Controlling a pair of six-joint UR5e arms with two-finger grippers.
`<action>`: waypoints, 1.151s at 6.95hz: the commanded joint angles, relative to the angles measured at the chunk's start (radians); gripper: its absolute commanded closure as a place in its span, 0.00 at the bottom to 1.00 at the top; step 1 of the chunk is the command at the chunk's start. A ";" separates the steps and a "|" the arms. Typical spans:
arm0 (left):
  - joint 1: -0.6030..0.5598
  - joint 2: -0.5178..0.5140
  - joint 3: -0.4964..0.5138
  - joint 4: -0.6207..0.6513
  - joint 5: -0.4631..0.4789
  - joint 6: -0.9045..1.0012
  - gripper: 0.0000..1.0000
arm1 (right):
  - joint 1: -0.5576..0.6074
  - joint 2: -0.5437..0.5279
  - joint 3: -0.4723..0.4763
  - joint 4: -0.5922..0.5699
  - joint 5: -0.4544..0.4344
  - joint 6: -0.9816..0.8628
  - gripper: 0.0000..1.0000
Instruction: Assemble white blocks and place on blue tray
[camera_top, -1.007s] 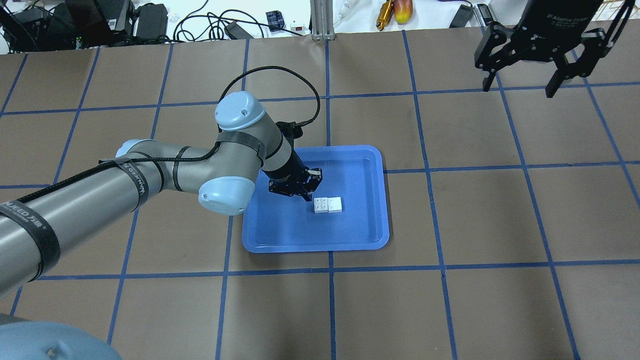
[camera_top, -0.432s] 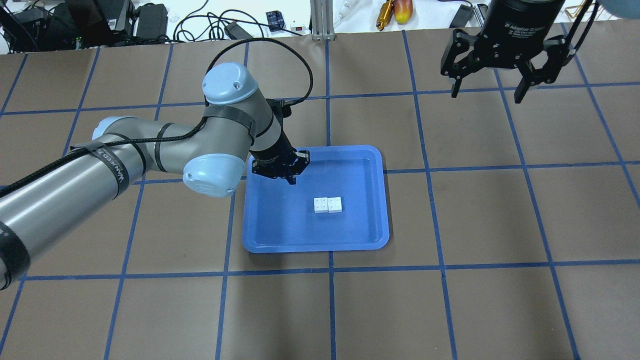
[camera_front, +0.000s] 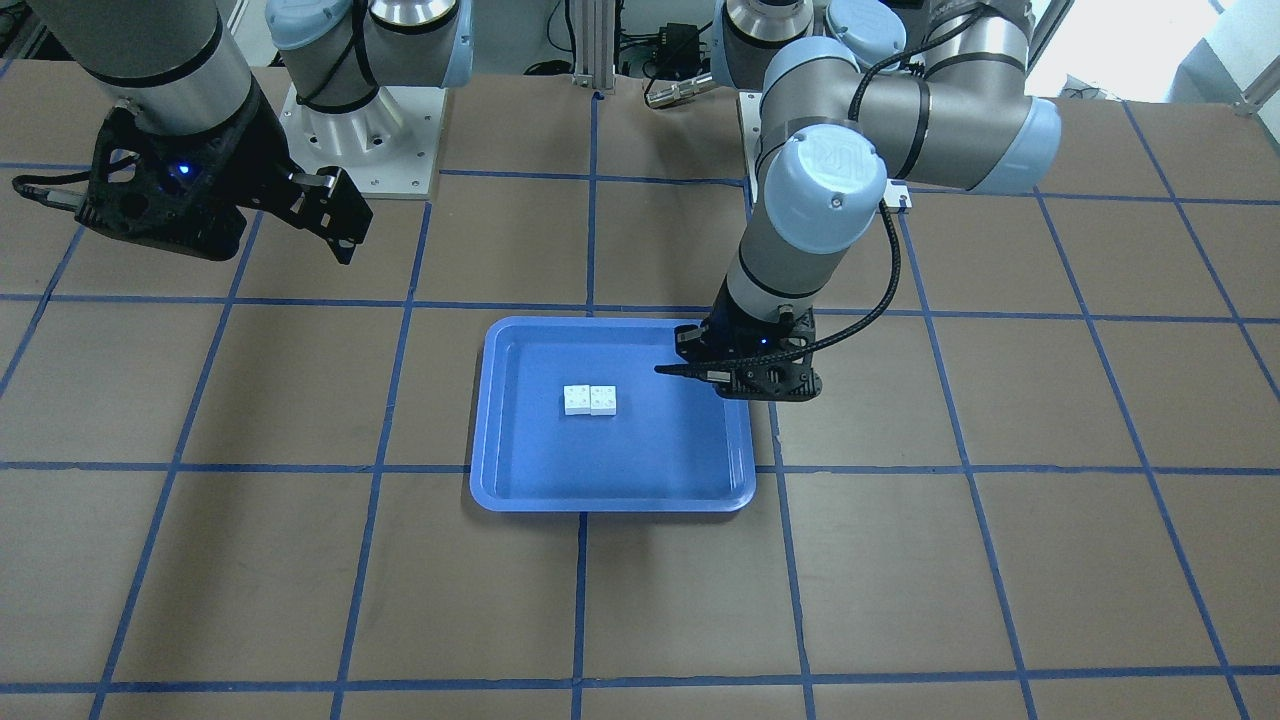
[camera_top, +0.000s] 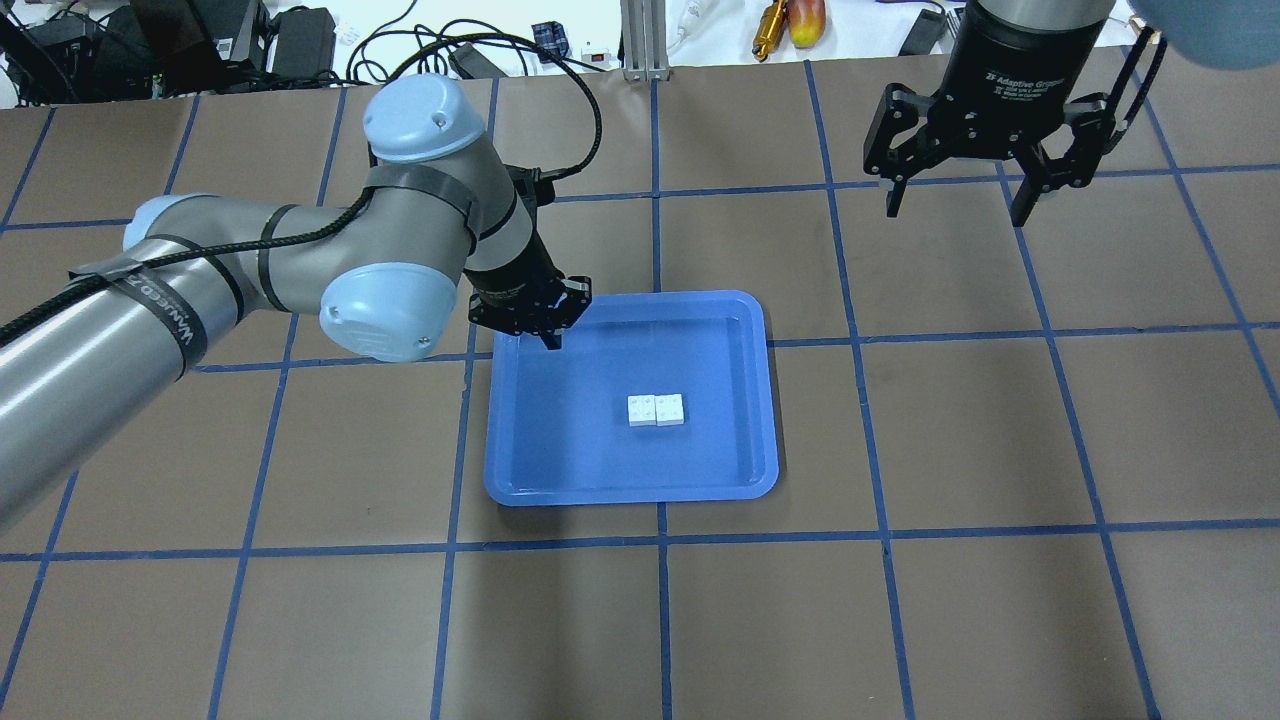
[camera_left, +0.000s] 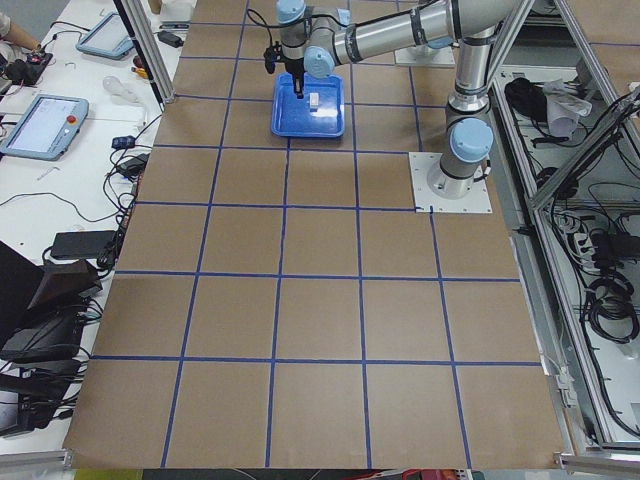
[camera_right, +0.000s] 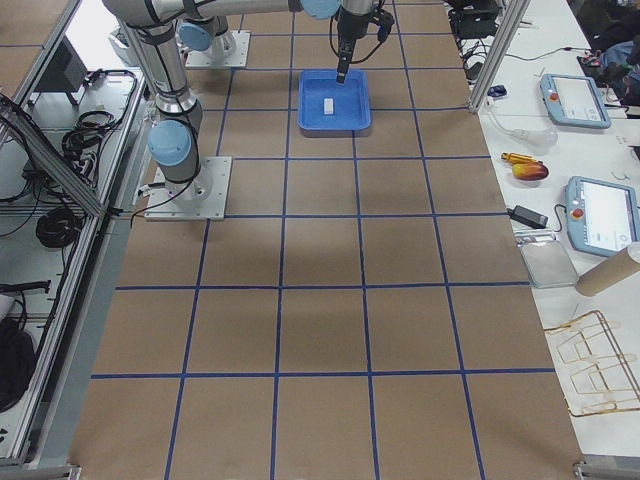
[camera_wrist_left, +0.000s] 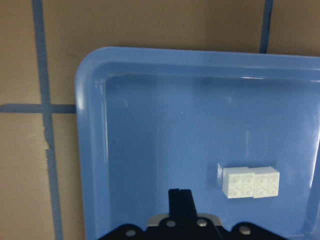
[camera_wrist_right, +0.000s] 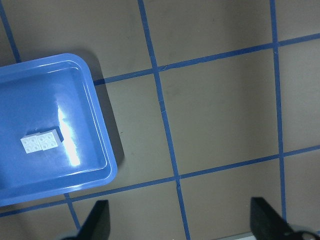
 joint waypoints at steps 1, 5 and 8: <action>0.056 0.098 0.006 -0.048 0.024 0.055 0.51 | -0.009 -0.002 0.004 0.000 0.027 -0.060 0.00; 0.183 0.219 0.142 -0.316 0.021 0.245 0.00 | -0.015 -0.019 0.005 -0.002 0.014 -0.078 0.00; 0.186 0.284 0.153 -0.359 0.038 0.259 0.00 | -0.024 -0.054 0.066 -0.035 0.014 -0.087 0.00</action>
